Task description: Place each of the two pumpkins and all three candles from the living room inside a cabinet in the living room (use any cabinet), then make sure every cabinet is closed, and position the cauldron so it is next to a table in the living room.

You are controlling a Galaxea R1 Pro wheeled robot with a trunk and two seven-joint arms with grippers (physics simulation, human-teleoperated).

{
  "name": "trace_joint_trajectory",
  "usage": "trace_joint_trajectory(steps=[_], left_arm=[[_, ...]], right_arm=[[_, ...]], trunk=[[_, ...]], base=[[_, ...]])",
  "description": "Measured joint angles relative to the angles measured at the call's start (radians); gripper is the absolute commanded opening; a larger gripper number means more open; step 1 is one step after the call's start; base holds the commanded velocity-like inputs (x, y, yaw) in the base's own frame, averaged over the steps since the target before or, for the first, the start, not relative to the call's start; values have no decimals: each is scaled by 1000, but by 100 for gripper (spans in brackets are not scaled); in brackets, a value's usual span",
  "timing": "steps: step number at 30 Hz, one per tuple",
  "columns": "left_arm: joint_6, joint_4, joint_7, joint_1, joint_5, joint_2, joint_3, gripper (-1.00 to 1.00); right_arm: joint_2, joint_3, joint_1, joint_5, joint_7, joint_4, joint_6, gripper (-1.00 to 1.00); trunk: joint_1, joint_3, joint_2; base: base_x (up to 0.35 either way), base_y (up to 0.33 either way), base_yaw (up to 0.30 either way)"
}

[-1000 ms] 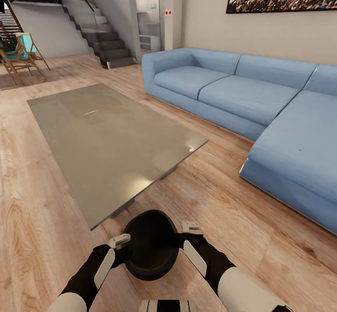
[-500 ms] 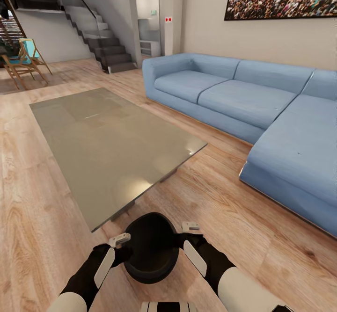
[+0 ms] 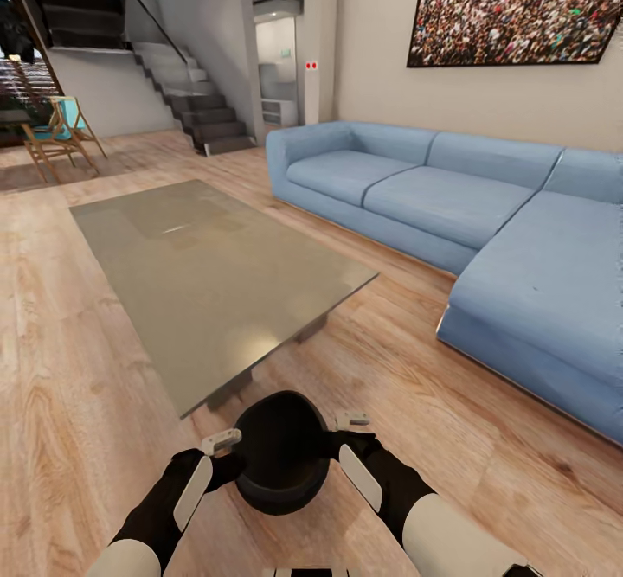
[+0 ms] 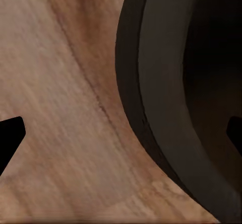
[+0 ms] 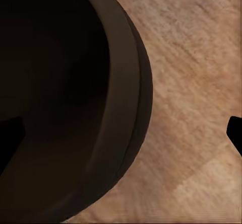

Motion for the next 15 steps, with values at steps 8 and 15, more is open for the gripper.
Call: trace_joint_trajectory(steps=[8,15], left_arm=[[1,0,0,0,0,0,0,100],[1,0,1,0,0,0,0,100]], right_arm=[[0,0,0,1,0,0,0,100],[0,-1,0,1,-1,0,0,100]], trunk=[[-4,31,2],[-7,58,3]], base=[[-162,18,0],[-78,9,0]])
